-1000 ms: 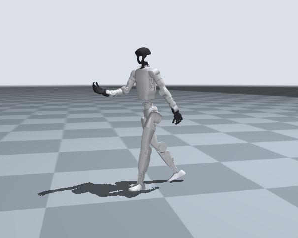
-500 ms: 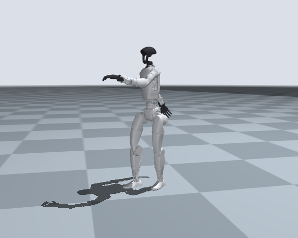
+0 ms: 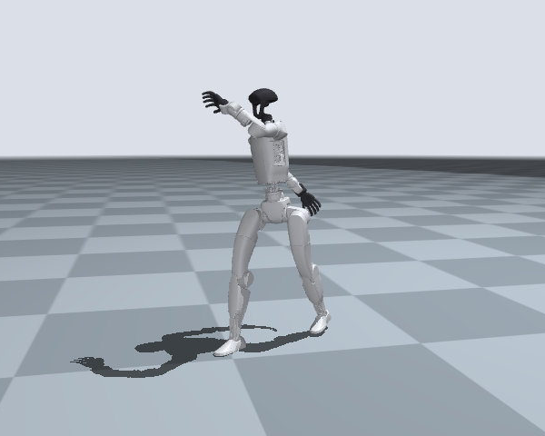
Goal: Kungfu
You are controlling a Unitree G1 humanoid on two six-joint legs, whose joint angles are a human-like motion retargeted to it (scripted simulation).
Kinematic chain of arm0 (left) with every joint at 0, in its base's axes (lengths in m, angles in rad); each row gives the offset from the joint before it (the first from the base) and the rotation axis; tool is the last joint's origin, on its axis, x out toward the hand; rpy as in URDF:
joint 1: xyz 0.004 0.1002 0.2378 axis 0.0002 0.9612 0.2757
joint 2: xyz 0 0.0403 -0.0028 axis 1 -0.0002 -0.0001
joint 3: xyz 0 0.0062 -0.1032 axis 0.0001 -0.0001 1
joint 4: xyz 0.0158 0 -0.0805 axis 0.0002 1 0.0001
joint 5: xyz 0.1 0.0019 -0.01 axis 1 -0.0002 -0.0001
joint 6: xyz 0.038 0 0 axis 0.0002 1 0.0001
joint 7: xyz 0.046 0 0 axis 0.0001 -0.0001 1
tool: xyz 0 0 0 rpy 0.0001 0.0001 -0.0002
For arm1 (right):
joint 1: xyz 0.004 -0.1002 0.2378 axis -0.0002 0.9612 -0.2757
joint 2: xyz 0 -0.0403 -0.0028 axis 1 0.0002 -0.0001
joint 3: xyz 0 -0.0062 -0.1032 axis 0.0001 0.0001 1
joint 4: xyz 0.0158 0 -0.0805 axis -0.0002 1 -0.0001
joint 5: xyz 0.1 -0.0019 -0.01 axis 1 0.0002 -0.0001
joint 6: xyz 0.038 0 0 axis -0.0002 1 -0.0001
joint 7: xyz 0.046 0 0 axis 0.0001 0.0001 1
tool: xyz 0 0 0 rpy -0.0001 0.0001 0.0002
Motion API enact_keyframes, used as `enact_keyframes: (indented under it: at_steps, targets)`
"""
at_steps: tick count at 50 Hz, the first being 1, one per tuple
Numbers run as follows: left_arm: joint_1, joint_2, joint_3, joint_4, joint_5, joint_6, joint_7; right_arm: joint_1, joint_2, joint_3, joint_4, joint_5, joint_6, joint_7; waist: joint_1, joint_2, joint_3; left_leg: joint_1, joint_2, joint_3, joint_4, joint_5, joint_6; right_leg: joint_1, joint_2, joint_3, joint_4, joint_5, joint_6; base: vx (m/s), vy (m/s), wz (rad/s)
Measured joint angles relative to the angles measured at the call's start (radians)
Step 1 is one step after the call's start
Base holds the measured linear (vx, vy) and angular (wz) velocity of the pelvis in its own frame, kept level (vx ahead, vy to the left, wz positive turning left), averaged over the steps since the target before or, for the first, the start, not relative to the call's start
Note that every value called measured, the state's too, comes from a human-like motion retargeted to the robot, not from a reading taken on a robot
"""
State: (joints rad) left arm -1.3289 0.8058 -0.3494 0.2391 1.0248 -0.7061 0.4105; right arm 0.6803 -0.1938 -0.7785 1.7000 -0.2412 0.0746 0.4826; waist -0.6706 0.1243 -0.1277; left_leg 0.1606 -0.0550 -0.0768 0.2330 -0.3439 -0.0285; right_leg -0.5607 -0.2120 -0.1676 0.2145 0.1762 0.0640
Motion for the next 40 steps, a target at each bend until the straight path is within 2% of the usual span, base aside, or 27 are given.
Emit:
enact_keyframes:
  at_steps: [2,3,5,7,10,15,20,22,23,25,29,32,35,37,40]
  targets:
    - [0.017,-0.029,0.005,0.006,0.027,0.037,0.017,-0.085,-0.037,0.031,-0.017,0.079,0.016,-0.027,0.055,0.007,-0.017,-0.022,0.023,0.014,-0.004,0.037,-0.001,-0.070,0.021,-0.007,0.103,-0.049,-0.044,0.48,-0.58,0.71]
    - [0.026,-0.041,0.015,0.020,0.039,0.047,0.023,-0.121,-0.047,0.052,-0.068,0.116,0.020,-0.041,0.060,0.003,-0.003,-0.020,0.039,0.015,-0.007,0.058,0.000,-0.073,0.008,-0.052,0.146,-0.082,-0.060,0.28,-0.41,1.23]
    - [0.062,-0.067,0.047,0.062,0.059,0.055,0.029,-0.176,-0.066,0.097,-0.200,0.175,-0.018,-0.072,0.040,0.003,0.030,-0.028,0.081,-0.002,-0.012,0.103,-0.003,-0.060,-0.020,-0.127,0.219,-0.156,-0.082,0.21,-0.38,1.89]
    - [0.120,-0.122,0.079,0.119,0.071,0.061,0.032,-0.208,-0.101,0.127,-0.325,0.211,-0.093,-0.083,0.030,0.010,0.046,-0.068,0.122,-0.050,0.000,0.143,-0.012,-0.059,-0.044,-0.182,0.278,-0.221,-0.086,0.19,-0.48,2.23]
    - [0.226,-0.229,0.098,0.193,0.042,0.083,0.025,-0.247,-0.183,0.144,-0.474,0.285,-0.131,-0.061,0.097,-0.006,0.032,-0.137,0.162,-0.056,0.005,0.184,-0.026,-0.077,-0.089,-0.244,0.345,-0.294,-0.086,0.08,-0.58,1.89]
    - [0.450,-0.410,0.106,0.303,-0.005,0.170,0.064,-0.312,-0.398,0.213,-0.637,0.608,-0.073,0.114,0.230,-0.052,0.021,-0.251,0.233,0.055,-0.043,0.225,-0.115,-0.138,-0.183,-0.355,0.483,-0.414,-0.080,-0.08,-0.61,1.86]
    - [0.702,-0.557,0.168,0.448,0.101,0.109,0.168,-0.408,-0.613,0.307,-0.776,0.908,0.031,0.242,0.340,-0.087,0.041,-0.383,0.316,0.217,-0.072,0.207,-0.201,-0.196,-0.260,-0.439,0.598,-0.510,-0.062,-0.27,-0.50,1.81]
    - [0.798,-0.619,0.191,0.524,0.138,0.121,0.219,-0.468,-0.666,0.343,-0.848,0.971,0.068,0.281,0.387,-0.079,0.064,-0.434,0.349,0.263,-0.085,0.206,-0.229,-0.212,-0.274,-0.469,0.634,-0.544,-0.053,-0.31,-0.36,1.62]
    - [0.847,-0.645,0.198,0.560,0.149,0.129,0.236,-0.505,-0.681,0.363,-0.884,0.991,0.081,0.296,0.410,-0.071,0.076,-0.456,0.359,0.284,-0.093,0.203,-0.223,-0.216,-0.279,-0.483,0.647,-0.560,-0.051,-0.29,-0.22,1.45]
    - [0.938,-0.690,0.199,0.634,0.166,0.158,0.274,-0.604,-0.690,0.420,-0.952,1.018,0.100,0.305,0.456,-0.054,0.099,-0.501,0.347,0.255,-0.112,0.220,-0.233,-0.236,-0.288,-0.489,0.672,-0.579,-0.044,-0.24,-0.10,1.31]
    - [1.086,-0.719,0.224,0.738,0.181,0.229,0.362,-0.929,-0.481,0.628,-0.954,0.957,0.080,0.288,0.506,-0.063,0.136,-0.586,0.256,0.194,-0.097,0.253,-0.233,-0.338,-0.343,-0.406,0.724,-0.587,-0.032,-0.21,0.09,1.01]
    - [1.172,-0.710,0.232,0.756,0.168,0.259,0.430,-1.094,-0.254,0.775,-0.826,0.885,0.138,0.401,0.530,-0.053,0.164,-0.636,0.218,0.163,-0.090,0.277,-0.233,-0.369,-0.387,-0.403,0.763,-0.601,-0.030,-0.04,0.11,0.80]
    - [1.232,-0.711,0.267,0.753,0.193,0.290,0.483,-1.142,-0.073,0.873,-0.673,0.788,0.239,0.568,0.565,-0.053,0.178,-0.644,0.202,0.153,-0.088,0.271,-0.233,-0.381,-0.404,-0.398,0.785,-0.613,-0.030,0.15,0.09,0.29]
    - [1.259,-0.720,0.298,0.746,0.215,0.319,0.512,-1.133,0.004,0.904,-0.606,0.757,0.276,0.593,0.584,-0.052,0.187,-0.634,0.196,0.156,-0.095,0.271,-0.233,-0.381,-0.408,-0.388,0.791,-0.617,-0.027,0.21,0.16,0.00]
    - [1.291,-0.741,0.336,0.740,0.204,0.363,0.547,-1.100,0.110,0.910,-0.553,0.783,0.264,0.549,0.585,-0.044,0.193,-0.628,0.191,0.155,-0.105,0.274,-0.233,-0.366,-0.418,-0.393,0.782,-0.614,-0.022,0.19,0.19,0.00]
